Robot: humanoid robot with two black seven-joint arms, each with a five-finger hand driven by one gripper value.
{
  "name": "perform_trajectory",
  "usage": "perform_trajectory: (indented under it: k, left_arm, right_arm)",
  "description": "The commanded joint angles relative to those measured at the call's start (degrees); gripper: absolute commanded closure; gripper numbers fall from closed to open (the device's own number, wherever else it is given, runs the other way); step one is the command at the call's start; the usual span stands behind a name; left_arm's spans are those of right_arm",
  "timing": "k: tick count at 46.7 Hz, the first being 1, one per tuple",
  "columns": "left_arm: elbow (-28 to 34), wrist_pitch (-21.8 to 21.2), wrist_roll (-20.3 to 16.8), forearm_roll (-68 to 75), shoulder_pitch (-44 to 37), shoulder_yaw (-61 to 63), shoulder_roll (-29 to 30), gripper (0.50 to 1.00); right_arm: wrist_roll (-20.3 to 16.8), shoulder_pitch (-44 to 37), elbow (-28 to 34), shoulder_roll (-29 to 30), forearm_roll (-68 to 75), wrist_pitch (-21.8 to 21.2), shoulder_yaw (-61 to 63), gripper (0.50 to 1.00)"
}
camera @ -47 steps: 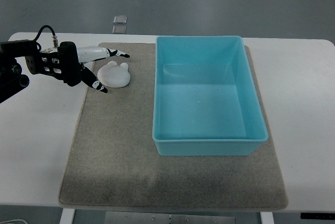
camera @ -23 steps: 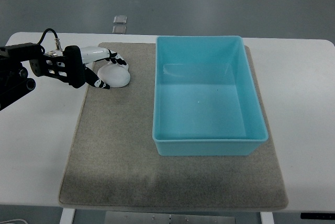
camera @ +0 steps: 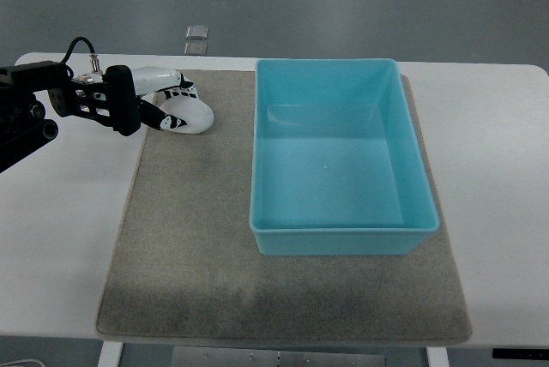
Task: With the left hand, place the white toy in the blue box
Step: 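Lift the rabbit toy with the left hand off the mat, then carry the toy over the blue box and open the left hand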
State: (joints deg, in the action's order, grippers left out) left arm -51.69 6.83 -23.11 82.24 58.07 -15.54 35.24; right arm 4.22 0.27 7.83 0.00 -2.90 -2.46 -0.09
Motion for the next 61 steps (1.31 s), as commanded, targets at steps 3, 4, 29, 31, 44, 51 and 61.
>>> perform_trajectory:
  k: [3, 4, 29, 31, 44, 51, 61]
  left_arm:
    - [-2.4, 0.1, -0.1, -0.3, 0.5, -1.4, 2.4, 1.0]
    - [-2.8, 0.2, -0.2, -0.4, 0.7, -1.6, 3.0, 1.0]
    - [-11.1, 4.4, -0.7, -3.1, 14.0, -1.7, 3.8, 1.0]
    - [-11.9, 4.4, -0.6, -3.1, 14.0, -1.6, 2.7, 1.0]
    - [-11.5, 4.0, -0.4, -2.7, 14.4, 1.6, -6.0, 1.0]
    - [-11.5, 3.5, -0.4, -2.0, 13.9, 2.6, -8.7, 1.0]
    - [-9.7, 3.2, -0.4, -2.4, 13.2, 3.9, -12.6, 0.882]
  right_arm:
    - [0.0, 0.0, 0.0, 0.0, 0.0, 0.0, 0.0, 0.564]
    - [0.0, 0.0, 0.0, 0.0, 0.0, 0.0, 0.0, 0.564]
    - [0.0, 0.0, 0.0, 0.0, 0.0, 0.0, 0.0, 0.564]
    - [0.0, 0.0, 0.0, 0.0, 0.0, 0.0, 0.0, 0.564]
    - [0.0, 0.0, 0.1, 0.0, 0.0, 0.0, 0.0, 0.564]
    - [0.0, 0.0, 0.1, 0.0, 0.0, 0.0, 0.0, 0.564]
    - [0.0, 0.0, 0.0, 0.0, 0.0, 0.0, 0.0, 0.564]
